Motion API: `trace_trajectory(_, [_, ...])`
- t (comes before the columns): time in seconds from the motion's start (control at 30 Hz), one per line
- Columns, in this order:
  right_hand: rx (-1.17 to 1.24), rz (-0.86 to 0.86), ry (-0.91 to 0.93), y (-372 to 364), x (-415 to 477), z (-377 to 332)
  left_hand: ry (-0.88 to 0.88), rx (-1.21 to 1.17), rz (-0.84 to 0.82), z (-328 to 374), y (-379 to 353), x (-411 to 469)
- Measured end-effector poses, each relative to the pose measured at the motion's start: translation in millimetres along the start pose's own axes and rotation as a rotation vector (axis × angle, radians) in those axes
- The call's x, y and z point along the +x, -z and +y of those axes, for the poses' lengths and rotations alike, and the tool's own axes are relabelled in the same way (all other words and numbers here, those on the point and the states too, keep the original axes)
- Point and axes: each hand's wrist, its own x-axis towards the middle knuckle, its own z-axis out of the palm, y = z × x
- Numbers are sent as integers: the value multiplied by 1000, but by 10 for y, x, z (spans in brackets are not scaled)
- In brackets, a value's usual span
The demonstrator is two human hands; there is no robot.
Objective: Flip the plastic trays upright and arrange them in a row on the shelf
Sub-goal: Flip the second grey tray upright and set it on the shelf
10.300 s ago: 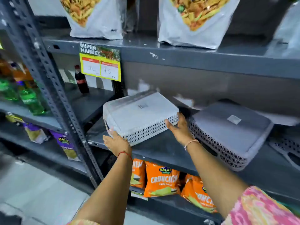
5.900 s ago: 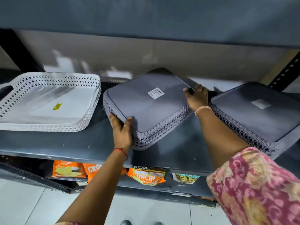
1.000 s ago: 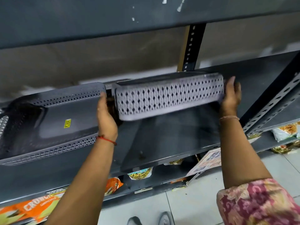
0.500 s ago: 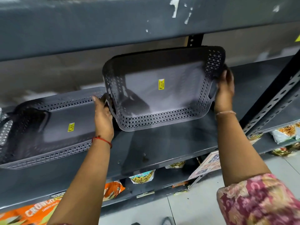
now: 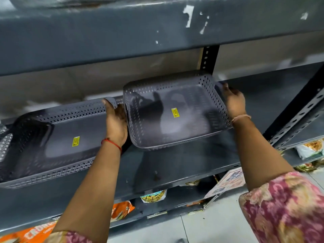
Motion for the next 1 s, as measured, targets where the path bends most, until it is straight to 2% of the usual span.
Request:
trace_trajectory(0.1, [-37,-48,-46,-26,64,109,61,94,-83,-83,43,67])
trace_trajectory(0.3, [-133,-85,-63,-66,144,151,101,227,-119,-106,37,141])
trace_trajectory(0.57, [-258,-117,-57,-68,186,172,82,320,-78,-115,56,164])
trace_trajectory(0.63, [-473,-125,31,-110,159,178,75,495,13,-114,80,106])
trace_trajectory(0.73, [-769,-120,283,-302,-29,125,-100,647,119,-102,85,-38])
trace_trajectory(0.8, [-840,-195,427,-511,-215,63,-212,849,170,-47,128,-125])
trace_trajectory(0.87, [-871,-304,516,-735,-385,13,-266,983,145,-51,256,-157])
trace_trajectory(1.0, [-835,-452,568,-1208,-768,-96,-188,1117,186,-31,660,-273])
